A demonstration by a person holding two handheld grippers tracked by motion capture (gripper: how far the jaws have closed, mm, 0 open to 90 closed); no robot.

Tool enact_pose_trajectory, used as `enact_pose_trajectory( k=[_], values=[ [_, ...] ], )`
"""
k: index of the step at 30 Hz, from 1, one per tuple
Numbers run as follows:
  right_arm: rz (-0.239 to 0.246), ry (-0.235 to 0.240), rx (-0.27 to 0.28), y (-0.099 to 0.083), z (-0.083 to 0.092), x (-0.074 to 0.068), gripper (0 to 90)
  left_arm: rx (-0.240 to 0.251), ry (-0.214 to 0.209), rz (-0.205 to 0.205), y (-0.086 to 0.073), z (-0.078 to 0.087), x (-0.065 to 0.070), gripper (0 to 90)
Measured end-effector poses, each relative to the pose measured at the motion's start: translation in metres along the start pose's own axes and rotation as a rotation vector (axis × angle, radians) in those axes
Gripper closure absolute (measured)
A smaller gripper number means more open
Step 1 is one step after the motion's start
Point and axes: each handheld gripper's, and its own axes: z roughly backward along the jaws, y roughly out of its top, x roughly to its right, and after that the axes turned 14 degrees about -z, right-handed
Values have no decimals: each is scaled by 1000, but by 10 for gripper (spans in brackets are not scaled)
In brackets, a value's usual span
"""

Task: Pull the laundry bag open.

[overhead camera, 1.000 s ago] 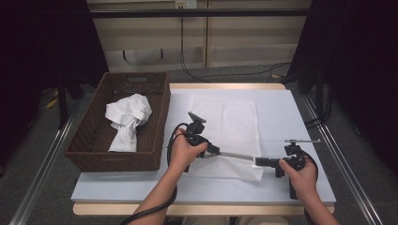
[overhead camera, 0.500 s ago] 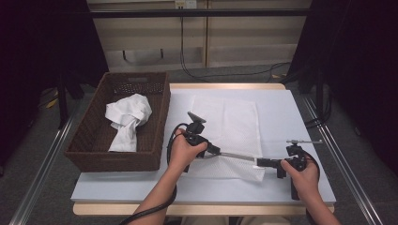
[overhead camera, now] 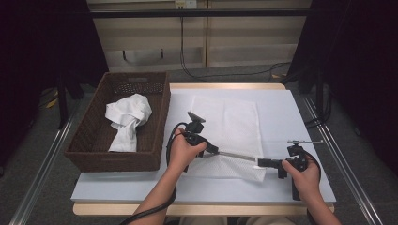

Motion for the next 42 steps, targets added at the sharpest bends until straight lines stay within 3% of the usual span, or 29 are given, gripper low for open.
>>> enact_pose_trajectory(
  k=[2,5,9,14,16,20,25,29,37,38,39,40,42],
  values=[
    [-5,11,6,0,2,2,877,10,-12,15,0,-1,1,871],
    [-4,5,6,0,3,3,877,5,-3,6,1,-2,1,871],
    [-9,9,8,0,4,3,877,2,-23,4,1,-1,0,871],
    [-9,8,5,-1,5,3,878,-3,-18,7,2,-2,0,872],
    [-8,7,5,-1,5,3,878,-2,10,7,2,-2,1,872],
    [-17,7,12,-2,7,5,878,-8,-23,3,3,-2,0,872],
    [-16,1,15,-2,10,6,877,-12,0,-3,4,-3,1,871],
    [-16,2,20,-2,12,8,878,-9,-24,0,4,-3,1,871],
    [-16,1,18,-2,13,7,877,-6,-24,5,4,-2,1,871],
    [-17,-1,18,-3,12,7,877,-18,-20,-12,4,-1,0,871],
    [-17,-2,18,-3,12,7,877,-19,16,-17,4,-1,0,871],
    [-16,-5,21,-3,12,8,877,-13,12,1,4,-1,1,871],
    [-32,6,18,-3,13,8,877,-11,11,-6,3,1,-1,871]
  ],
)
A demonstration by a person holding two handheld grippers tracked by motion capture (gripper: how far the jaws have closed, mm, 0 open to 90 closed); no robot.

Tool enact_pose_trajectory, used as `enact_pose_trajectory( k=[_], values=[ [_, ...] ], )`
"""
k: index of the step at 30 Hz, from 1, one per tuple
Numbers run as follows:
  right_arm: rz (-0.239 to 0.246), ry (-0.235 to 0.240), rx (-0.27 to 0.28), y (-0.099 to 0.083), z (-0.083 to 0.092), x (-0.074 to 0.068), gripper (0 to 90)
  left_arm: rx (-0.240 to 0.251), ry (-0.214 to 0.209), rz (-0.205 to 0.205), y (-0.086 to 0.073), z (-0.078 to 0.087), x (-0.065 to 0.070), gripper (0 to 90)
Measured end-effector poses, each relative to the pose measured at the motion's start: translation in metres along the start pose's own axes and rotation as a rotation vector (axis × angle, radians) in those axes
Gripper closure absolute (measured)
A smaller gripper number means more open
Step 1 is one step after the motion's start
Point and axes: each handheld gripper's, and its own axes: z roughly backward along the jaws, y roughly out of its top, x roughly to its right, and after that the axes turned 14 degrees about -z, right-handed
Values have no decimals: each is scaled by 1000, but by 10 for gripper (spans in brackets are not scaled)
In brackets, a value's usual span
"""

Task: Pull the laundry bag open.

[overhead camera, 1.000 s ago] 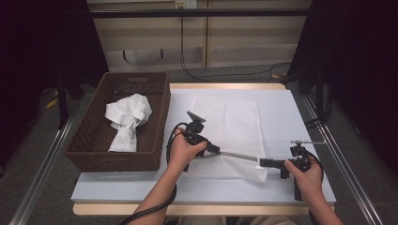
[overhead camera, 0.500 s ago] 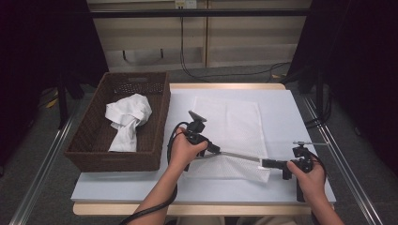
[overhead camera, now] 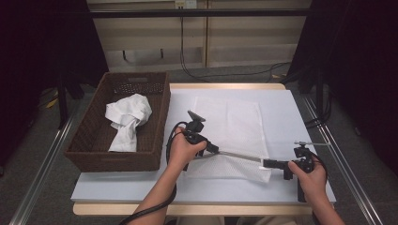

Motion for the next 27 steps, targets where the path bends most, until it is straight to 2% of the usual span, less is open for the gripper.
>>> enact_pose_trajectory(
  k=[1,3,4,6,12,16,20,23,27],
  values=[
    [-4,10,-1,0,1,-1,877,3,-11,13,0,0,0,871],
    [13,-4,4,0,1,-4,877,3,-21,17,0,1,0,871],
    [17,-6,4,0,1,-4,877,2,-13,17,0,1,0,871],
    [16,-10,5,0,1,-3,877,3,0,9,0,2,0,871],
    [5,-7,8,1,4,1,877,3,-21,-6,0,2,0,870],
    [10,-16,8,1,3,1,877,6,-30,14,-1,2,0,871],
    [7,-11,6,1,2,1,877,-2,-28,4,-1,3,-1,871],
    [8,-12,3,1,2,0,877,-5,-7,11,-1,2,0,871],
    [8,-12,-1,1,2,0,877,-3,-9,9,-2,2,0,871]
  ],
)
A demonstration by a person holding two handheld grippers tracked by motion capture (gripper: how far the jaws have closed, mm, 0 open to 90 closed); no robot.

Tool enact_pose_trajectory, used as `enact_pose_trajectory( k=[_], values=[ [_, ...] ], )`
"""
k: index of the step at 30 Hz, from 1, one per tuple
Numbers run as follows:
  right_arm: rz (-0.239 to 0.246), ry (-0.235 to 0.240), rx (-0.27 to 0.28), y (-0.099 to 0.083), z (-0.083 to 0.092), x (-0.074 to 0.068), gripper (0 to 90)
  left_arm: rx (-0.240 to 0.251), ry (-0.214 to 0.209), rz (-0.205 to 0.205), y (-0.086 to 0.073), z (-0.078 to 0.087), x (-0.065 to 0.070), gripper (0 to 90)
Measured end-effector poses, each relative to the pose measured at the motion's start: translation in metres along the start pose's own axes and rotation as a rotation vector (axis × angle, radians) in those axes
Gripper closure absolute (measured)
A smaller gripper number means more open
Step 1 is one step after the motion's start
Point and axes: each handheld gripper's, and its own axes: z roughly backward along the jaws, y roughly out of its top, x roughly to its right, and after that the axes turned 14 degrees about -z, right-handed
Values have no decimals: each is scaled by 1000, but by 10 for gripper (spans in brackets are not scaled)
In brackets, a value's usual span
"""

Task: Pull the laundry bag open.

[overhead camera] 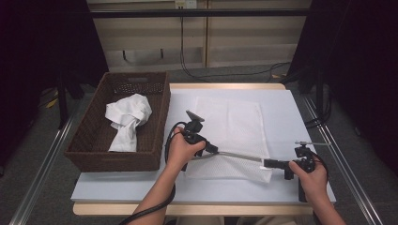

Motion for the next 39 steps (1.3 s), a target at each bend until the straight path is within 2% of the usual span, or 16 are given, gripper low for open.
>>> enact_pose_trajectory(
  k=[2,5,8,11,12,13,18,19,21,24,28,32,34,36,38,39],
  values=[
    [-4,2,-4,0,0,0,877,-7,7,1,0,0,1,871],
    [-6,9,-7,0,0,0,877,-10,-5,0,-1,0,-1,870],
    [-5,2,-6,0,0,0,877,-19,33,2,-2,2,-1,871],
    [-8,6,-4,0,2,2,877,-13,-7,6,-2,4,-4,871],
    [-9,6,-4,0,2,2,878,-5,4,15,-2,3,-2,871],
    [-6,3,-4,0,2,2,877,-14,16,6,-2,3,-2,871],
    [-8,5,-4,1,2,2,877,-7,7,14,-2,3,-2,871],
    [-10,5,-5,1,2,2,878,-10,22,5,-3,3,-2,871],
    [-8,-1,-3,1,2,3,877,-10,22,10,-3,5,-3,871],
    [-13,3,-4,1,3,5,877,-18,-4,13,-3,5,-3,871],
    [-7,1,-3,1,3,3,877,-9,13,12,-4,5,-4,871],
    [-12,-1,-6,1,2,4,877,-5,12,18,-4,6,-3,871],
    [-11,-5,-7,1,2,5,877,-9,31,17,-4,6,-3,871],
    [-10,-4,-7,1,2,5,877,-14,14,9,-4,7,-5,871],
    [-11,3,-5,1,2,5,877,-15,27,7,-4,6,-4,871],
    [-11,2,-4,2,3,6,877,-8,2,13,-4,7,-4,871]
  ],
)
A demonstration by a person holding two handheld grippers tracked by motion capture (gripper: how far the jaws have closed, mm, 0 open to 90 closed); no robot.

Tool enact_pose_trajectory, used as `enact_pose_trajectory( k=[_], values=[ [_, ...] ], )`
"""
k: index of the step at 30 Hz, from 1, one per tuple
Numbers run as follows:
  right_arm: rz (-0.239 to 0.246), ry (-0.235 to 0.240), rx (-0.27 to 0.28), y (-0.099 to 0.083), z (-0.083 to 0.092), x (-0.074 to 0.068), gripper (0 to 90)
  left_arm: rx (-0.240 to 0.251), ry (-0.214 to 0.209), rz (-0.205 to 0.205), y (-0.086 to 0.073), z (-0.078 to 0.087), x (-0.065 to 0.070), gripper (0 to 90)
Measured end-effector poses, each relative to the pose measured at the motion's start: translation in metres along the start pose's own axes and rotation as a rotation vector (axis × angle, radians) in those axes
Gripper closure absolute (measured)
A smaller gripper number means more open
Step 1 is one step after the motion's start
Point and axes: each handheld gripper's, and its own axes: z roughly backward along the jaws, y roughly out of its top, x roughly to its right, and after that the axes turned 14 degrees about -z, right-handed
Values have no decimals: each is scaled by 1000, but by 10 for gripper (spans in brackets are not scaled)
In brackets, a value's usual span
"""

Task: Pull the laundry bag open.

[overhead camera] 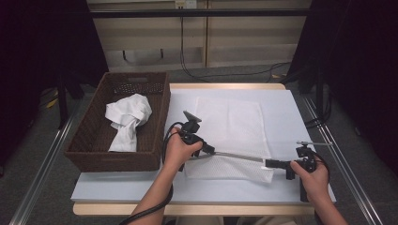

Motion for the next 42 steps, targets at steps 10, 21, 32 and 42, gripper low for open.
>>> enact_pose_trajectory(
  k=[10,21,32,42],
  values=[
    [-8,7,4,1,2,2,877,-1,12,2,-1,1,-1,871],
    [-9,-1,11,2,6,5,877,0,29,7,-2,3,-1,871],
    [-4,-12,4,2,6,4,877,-8,61,7,-3,7,-1,871],
    [-9,-10,6,2,8,6,877,2,51,20,-4,9,-1,871]
  ],
)
